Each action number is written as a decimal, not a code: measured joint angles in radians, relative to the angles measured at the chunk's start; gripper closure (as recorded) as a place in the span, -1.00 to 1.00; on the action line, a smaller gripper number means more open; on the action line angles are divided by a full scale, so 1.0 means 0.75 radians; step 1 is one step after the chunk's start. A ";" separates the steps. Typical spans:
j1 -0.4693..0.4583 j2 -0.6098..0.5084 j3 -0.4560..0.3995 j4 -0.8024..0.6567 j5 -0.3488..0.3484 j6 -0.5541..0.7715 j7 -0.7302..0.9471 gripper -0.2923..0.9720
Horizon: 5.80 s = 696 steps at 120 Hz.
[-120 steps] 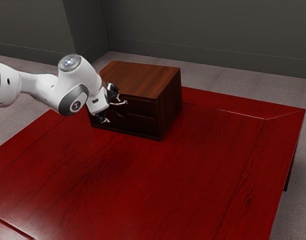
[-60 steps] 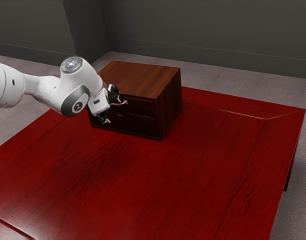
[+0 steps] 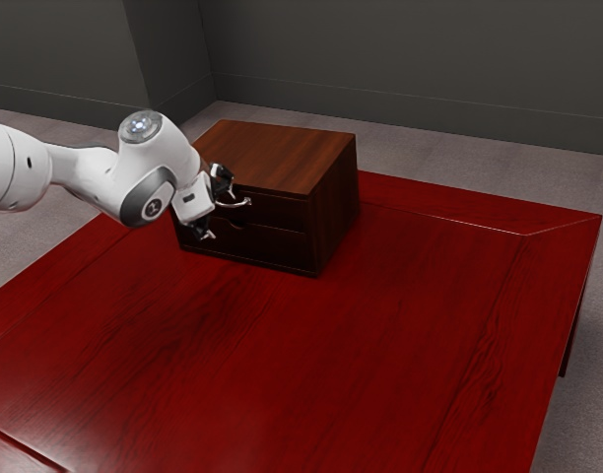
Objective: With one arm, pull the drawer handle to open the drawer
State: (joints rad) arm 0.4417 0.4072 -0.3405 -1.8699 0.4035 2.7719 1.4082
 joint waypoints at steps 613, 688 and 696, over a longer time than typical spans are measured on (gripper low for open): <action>0.060 -0.958 -0.217 -0.421 -0.494 -0.583 -0.127 -0.54; -0.082 -0.795 -0.203 0.142 -0.480 -1.407 -0.304 -0.54; -0.146 -0.719 -0.177 0.253 -0.444 -1.482 -0.342 -0.54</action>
State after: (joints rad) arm 0.3320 -0.1322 -0.4733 -1.6799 0.0703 1.6605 1.1519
